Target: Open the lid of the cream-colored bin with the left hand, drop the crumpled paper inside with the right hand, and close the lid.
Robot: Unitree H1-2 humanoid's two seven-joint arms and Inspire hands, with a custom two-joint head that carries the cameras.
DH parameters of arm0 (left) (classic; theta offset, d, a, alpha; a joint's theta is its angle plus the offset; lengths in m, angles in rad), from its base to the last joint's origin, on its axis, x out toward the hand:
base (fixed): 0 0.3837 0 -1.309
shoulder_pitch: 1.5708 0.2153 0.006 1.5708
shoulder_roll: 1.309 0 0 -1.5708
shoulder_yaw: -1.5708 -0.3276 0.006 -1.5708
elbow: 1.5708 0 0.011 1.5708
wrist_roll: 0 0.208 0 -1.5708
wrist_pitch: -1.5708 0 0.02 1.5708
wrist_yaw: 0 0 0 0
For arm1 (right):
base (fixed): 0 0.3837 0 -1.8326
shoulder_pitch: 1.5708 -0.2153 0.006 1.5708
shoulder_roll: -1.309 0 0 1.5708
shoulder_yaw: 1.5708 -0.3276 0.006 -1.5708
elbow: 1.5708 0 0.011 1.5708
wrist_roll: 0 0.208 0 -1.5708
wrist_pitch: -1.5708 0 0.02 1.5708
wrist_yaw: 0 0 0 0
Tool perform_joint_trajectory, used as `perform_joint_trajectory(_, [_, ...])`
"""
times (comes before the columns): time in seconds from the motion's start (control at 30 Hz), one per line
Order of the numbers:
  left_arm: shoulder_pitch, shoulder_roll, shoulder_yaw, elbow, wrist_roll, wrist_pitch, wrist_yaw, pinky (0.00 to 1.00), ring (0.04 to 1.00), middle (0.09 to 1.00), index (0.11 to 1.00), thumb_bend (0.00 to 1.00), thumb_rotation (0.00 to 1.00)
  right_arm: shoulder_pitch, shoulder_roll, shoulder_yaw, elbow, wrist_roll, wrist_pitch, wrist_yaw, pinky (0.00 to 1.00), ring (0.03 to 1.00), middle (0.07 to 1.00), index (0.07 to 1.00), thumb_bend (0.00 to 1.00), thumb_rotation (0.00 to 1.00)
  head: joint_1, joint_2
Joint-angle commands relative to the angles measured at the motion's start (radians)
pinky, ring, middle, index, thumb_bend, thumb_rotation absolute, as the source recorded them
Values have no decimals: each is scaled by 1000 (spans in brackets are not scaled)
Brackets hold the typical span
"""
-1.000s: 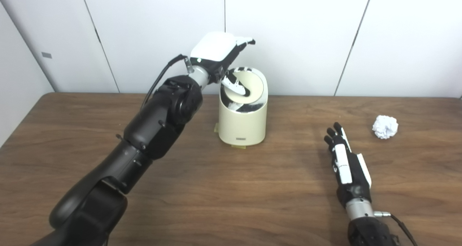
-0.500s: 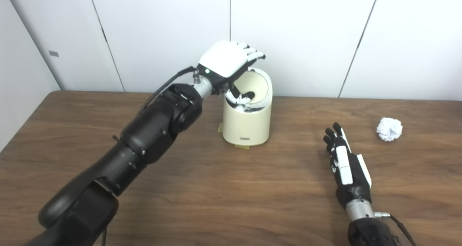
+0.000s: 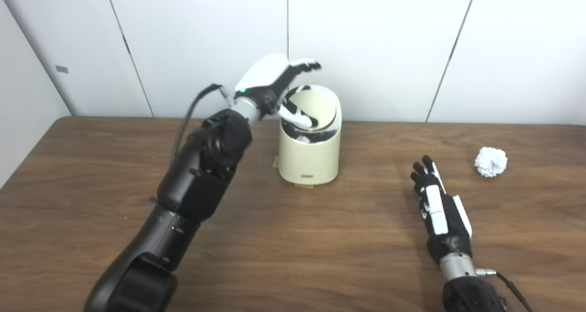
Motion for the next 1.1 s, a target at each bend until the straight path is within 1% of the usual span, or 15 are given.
perform_joint_trajectory(0.0, [-29, -14, 73, -91, -94, 62, 15, 818, 863, 857, 897, 678, 105, -20, -5, -4, -36, 6, -9, 4, 1000, 967, 971, 1000, 640, 930, 0, 1])
perform_joint_trajectory(0.1, [8, -58, 176, -176, -204, 127, 25, 889, 866, 847, 883, 577, 117, -20, -7, -7, -35, 12, -4, 7, 1000, 967, 972, 1000, 644, 928, 0, 1])
perform_joint_trajectory(0.17, [27, -89, 240, -196, -276, 131, 32, 878, 860, 843, 878, 545, 94, -19, -11, -8, -36, 11, 1, 8, 1000, 969, 974, 1000, 647, 928, 2, 1])
perform_joint_trajectory(0.27, [62, -115, 314, -217, -363, 130, 46, 835, 834, 831, 874, 510, 127, -16, -19, -6, -39, 1, 7, 9, 999, 961, 967, 1000, 648, 956, 3, 1])
perform_joint_trajectory(0.37, [95, -116, 343, -229, -409, 131, 64, 869, 856, 852, 870, 503, 184, -15, -19, -14, -42, 20, 15, 12, 1000, 972, 974, 1000, 654, 939, 3, 4])
perform_joint_trajectory(0.47, [148, -106, 357, -247, -450, 131, 87, 881, 885, 879, 883, 418, 267, -16, -17, -22, -45, 34, 18, 9, 1000, 964, 966, 996, 664, 912, 5, 7])
perform_joint_trajectory(0.57, [204, -97, 361, -270, -500, 131, 116, 862, 876, 873, 890, 386, 314, -19, -21, -27, -48, 47, 11, 14, 1000, 963, 967, 995, 669, 907, 3, 14])
perform_joint_trajectory(0.63, [246, -81, 351, -288, -530, 131, 126, 877, 881, 881, 904, 383, 349, -24, -26, -27, -50, 41, -3, 14, 1000, 964, 972, 994, 664, 893, 3, 14])
perform_joint_trajectory(0.67, [272, -72, 345, -299, -541, 130, 127, 886, 889, 890, 914, 394, 428, -26, -26, -26, -63, 27, 3, 5, 986, 961, 972, 994, 664, 873, 4, 9])
perform_joint_trajectory(0.73, [314, -59, 337, -318, -561, 130, 129, 900, 897, 896, 912, 443, 478, -28, -27, -24, -87, 0, 16, -9, 951, 944, 961, 981, 684, 835, 1, 12])
perform_joint_trajectory(0.83, [381, -58, 343, -346, -604, 122, 132, 901, 904, 899, 906, 543, 478, -40, -25, -31, -115, -17, 27, -24, 895, 911, 945, 964, 714, 752, -8, 18])
perform_joint_trajectory(0.87, [401, -59, 345, -355, -614, 114, 136, 907, 906, 902, 914, 596, 479, -47, -22, -37, -121, -27, 29, -38, 829, 879, 920, 941, 723, 640, -8, 16])
perform_joint_trajectory(0.93, [441, -60, 345, -368, -626, 88, 146, 912, 910, 907, 925, 631, 494, -58, -24, -44, -125, -58, 23, -64, 783, 857, 897, 916, 734, 545, -5, 18])
perform_joint_trajectory(1.0, [485, -63, 340, -375, -620, 47, 162, 940, 942, 951, 983, 674, 559, -68, -35, -53, -130, -90, 16, -85, 844, 878, 894, 889, 758, 300, -7, 18])
perform_joint_trajectory(1.07, [528, -88, 345, -380, -633, 5, 184, 967, 967, 979, 996, 667, 594, -82, -55, -71, -117, -94, -2, -89, 844, 882, 897, 883, 779, 216, -7, 11])
